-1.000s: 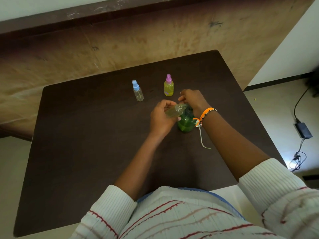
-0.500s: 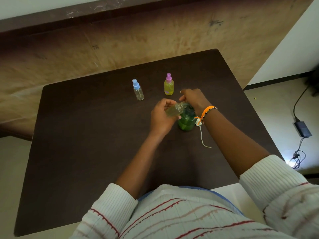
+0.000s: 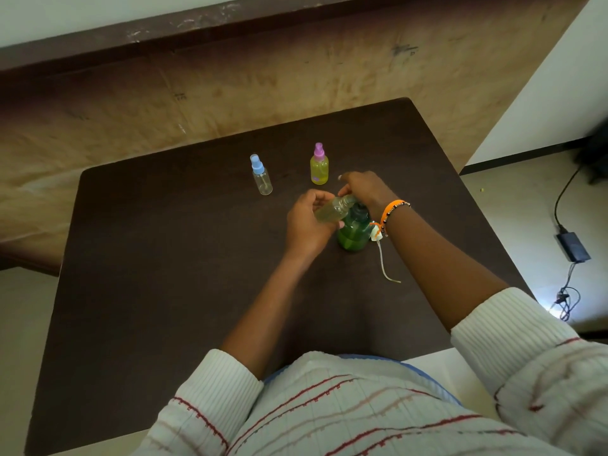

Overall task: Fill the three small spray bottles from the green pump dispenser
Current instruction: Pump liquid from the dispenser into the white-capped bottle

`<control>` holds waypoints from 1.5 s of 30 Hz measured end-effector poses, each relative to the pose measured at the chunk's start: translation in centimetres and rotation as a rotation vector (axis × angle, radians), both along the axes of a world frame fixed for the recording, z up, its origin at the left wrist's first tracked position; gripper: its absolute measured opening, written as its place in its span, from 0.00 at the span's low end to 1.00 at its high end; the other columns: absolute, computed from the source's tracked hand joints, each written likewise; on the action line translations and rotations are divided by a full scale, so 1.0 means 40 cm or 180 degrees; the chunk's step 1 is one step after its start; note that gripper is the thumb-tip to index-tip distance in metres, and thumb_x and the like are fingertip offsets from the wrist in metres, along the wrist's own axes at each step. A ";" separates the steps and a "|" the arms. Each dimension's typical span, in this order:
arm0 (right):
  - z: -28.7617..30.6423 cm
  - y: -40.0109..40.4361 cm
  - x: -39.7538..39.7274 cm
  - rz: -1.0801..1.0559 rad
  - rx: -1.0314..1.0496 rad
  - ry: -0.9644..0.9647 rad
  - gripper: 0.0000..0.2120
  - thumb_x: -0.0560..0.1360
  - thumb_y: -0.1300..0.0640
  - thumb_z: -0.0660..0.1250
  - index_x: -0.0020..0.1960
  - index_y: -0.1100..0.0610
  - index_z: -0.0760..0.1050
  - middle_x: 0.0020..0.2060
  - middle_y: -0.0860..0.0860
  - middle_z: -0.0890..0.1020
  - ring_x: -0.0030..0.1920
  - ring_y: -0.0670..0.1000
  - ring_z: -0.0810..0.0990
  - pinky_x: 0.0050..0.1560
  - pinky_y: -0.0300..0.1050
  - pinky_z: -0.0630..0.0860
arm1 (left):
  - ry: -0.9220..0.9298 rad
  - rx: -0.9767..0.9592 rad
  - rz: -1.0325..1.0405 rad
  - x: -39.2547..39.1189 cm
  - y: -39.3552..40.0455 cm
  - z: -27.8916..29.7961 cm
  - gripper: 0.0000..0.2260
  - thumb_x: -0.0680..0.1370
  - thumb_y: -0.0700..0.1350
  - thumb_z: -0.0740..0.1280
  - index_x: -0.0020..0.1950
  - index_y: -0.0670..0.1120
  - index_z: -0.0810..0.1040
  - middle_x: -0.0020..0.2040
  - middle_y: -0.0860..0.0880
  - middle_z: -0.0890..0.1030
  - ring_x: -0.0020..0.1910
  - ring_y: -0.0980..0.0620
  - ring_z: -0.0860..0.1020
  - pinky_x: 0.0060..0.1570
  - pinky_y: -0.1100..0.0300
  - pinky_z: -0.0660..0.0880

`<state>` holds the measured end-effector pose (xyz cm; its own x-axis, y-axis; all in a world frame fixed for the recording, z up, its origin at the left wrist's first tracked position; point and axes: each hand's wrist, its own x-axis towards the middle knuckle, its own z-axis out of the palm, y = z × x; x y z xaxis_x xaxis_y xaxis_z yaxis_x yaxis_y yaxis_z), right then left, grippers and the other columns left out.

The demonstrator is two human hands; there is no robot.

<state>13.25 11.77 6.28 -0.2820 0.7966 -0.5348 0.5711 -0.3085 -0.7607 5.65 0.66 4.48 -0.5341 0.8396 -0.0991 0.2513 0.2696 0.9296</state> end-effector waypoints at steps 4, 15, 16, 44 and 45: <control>-0.003 -0.002 0.002 -0.0036 0.0000 0.0060 0.15 0.76 0.52 0.61 0.41 0.61 0.81 0.35 0.52 0.81 0.37 0.52 0.78 0.36 0.42 0.71 | 0.0019 -0.0002 0.0006 0.007 -0.003 -0.002 0.18 0.62 0.35 0.76 0.47 0.50 0.76 0.49 0.48 0.81 0.49 0.51 0.79 0.49 0.56 0.77; -0.006 -0.012 0.004 -0.0168 0.0430 -0.0260 0.21 0.71 0.48 0.59 0.53 0.61 0.81 0.52 0.56 0.83 0.52 0.58 0.80 0.53 0.47 0.75 | -0.0007 0.0016 0.0006 0.009 -0.006 0.005 0.17 0.63 0.33 0.75 0.46 0.49 0.77 0.48 0.48 0.81 0.46 0.54 0.78 0.43 0.65 0.74; -0.004 -0.013 0.004 -0.0136 0.0348 -0.0208 0.19 0.73 0.50 0.60 0.51 0.61 0.82 0.49 0.55 0.83 0.51 0.57 0.79 0.50 0.46 0.74 | -0.0021 0.0025 0.0012 0.009 -0.007 0.004 0.17 0.63 0.34 0.75 0.46 0.49 0.76 0.48 0.48 0.81 0.46 0.54 0.79 0.44 0.63 0.75; -0.019 -0.018 -0.003 -0.0303 0.0878 -0.0433 0.17 0.74 0.51 0.59 0.50 0.59 0.82 0.50 0.57 0.83 0.52 0.61 0.80 0.52 0.47 0.73 | 0.0072 -0.0018 0.0050 0.008 -0.014 0.008 0.17 0.64 0.35 0.75 0.49 0.49 0.78 0.51 0.48 0.81 0.49 0.53 0.78 0.47 0.65 0.74; -0.016 -0.015 -0.001 -0.0251 0.0749 -0.0348 0.18 0.74 0.50 0.59 0.51 0.60 0.81 0.48 0.56 0.83 0.50 0.59 0.80 0.51 0.46 0.74 | 0.0061 -0.0007 0.0050 0.007 -0.013 0.009 0.17 0.64 0.35 0.75 0.48 0.49 0.77 0.51 0.48 0.80 0.49 0.53 0.78 0.48 0.63 0.75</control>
